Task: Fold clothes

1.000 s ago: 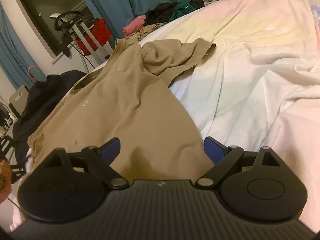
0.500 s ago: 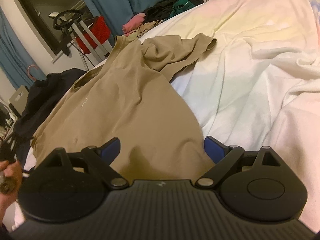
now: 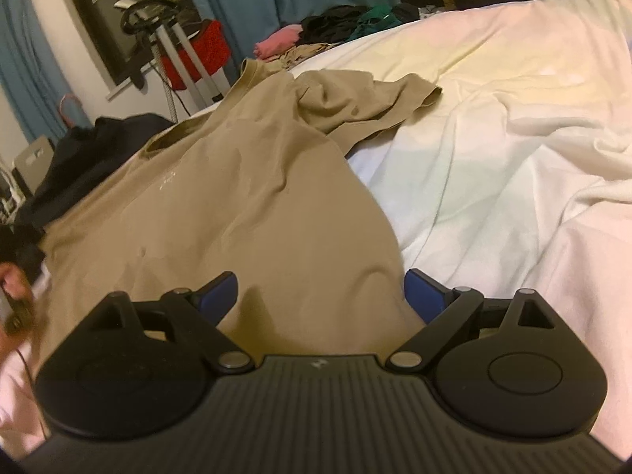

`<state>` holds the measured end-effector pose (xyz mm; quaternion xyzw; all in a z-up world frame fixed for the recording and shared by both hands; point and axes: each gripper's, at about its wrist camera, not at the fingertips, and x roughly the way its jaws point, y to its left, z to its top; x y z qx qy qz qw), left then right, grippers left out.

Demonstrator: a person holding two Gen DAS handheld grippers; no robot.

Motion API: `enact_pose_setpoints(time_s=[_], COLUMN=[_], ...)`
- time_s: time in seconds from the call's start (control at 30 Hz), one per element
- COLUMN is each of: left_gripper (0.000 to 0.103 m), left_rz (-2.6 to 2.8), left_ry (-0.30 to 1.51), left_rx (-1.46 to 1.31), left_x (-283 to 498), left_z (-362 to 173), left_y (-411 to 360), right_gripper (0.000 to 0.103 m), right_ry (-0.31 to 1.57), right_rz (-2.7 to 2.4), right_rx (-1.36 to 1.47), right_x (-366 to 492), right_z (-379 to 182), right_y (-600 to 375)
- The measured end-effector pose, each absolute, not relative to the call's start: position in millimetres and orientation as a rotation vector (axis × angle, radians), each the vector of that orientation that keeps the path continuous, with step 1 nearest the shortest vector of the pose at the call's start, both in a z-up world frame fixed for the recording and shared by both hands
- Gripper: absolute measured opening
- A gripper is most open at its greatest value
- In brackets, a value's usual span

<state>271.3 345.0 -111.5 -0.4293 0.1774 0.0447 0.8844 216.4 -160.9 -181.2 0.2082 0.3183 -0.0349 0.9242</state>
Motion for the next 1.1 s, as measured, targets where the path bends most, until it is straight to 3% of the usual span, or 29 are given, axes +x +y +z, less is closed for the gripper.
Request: enact_pose_setpoints(time_s=[0.17, 0.2, 0.3, 0.37, 0.43, 0.67, 0.9, 1.03, 1.1], left_gripper=[0.012, 0.018, 0.050, 0.060, 0.081, 0.085, 0.090, 0.092, 0.098], left_rz=[0.265, 0.284, 0.316, 0.303, 0.298, 0.160, 0.001, -0.034, -0.034], left_ry=[0.386, 0.393, 0.494, 0.503, 0.505, 0.471, 0.463, 0.450, 0.427], left_rx=[-0.624, -0.585, -0.572, -0.578, -0.521, -0.302, -0.078, -0.082, -0.080], left_x=[261, 260, 282, 276, 264, 230, 136, 105, 87], left_z=[-88, -91, -104, -105, -94, -36, -5, 5, 7], left_y=[337, 335, 326, 327, 321, 241, 147, 116, 104], right_gripper=[0.094, 0.094, 0.093, 0.092, 0.092, 0.092, 0.091, 0.091, 0.091], right_ry=[0.651, 0.650, 0.641, 0.631, 0.616, 0.518, 0.426, 0.376, 0.351], right_rz=[-0.078, -0.079, -0.083, -0.087, -0.089, -0.063, -0.022, -0.002, 0.009], right_rx=[0.412, 0.410, 0.404, 0.403, 0.402, 0.371, 0.312, 0.278, 0.261], right_x=[218, 218, 218, 217, 216, 205, 178, 161, 152], right_z=[-182, -182, -181, -179, -176, -152, -128, -115, -108], right_y=[-160, -160, -160, -161, -162, -164, -161, -159, -158])
